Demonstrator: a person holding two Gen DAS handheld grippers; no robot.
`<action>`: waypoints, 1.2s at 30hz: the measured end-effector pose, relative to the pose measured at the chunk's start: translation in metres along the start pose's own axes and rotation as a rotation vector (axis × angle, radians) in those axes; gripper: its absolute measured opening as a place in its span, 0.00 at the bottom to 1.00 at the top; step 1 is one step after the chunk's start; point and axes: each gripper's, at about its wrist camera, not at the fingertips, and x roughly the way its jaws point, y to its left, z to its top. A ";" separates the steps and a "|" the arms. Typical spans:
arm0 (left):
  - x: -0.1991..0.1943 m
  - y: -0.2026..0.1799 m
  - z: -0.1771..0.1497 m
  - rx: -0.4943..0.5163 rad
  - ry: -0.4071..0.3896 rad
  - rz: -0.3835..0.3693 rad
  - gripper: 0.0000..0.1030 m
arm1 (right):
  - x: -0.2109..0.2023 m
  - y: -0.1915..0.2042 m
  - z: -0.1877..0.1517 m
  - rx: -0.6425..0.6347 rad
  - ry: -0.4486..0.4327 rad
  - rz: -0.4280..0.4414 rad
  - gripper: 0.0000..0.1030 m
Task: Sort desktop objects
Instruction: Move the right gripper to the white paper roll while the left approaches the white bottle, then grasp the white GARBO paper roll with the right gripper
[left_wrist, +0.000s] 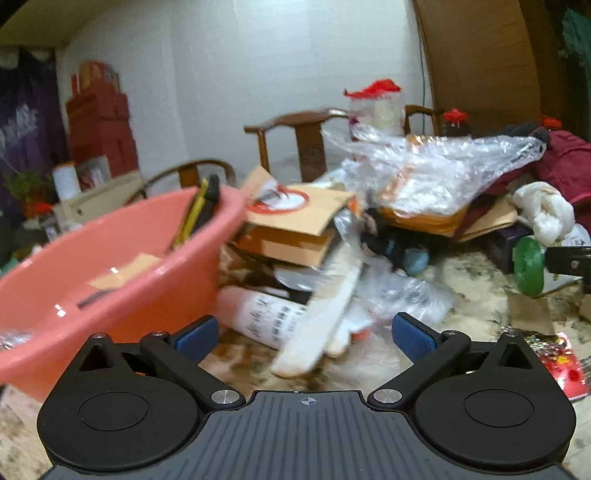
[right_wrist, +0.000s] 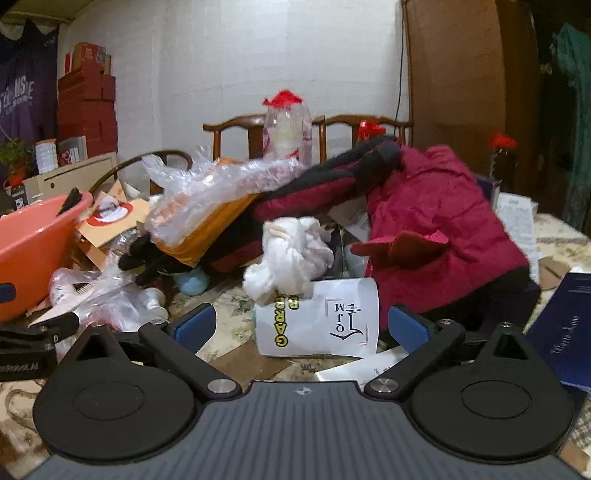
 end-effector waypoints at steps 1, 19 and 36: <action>0.003 -0.001 -0.001 -0.003 0.013 0.000 1.00 | 0.004 -0.001 0.001 -0.004 0.012 -0.004 0.97; 0.053 -0.011 0.014 0.018 0.101 0.035 1.00 | 0.066 0.016 0.001 -0.166 0.147 -0.080 1.00; 0.018 0.010 -0.006 -0.038 0.048 -0.063 0.48 | 0.027 0.004 -0.011 0.051 0.105 0.060 0.85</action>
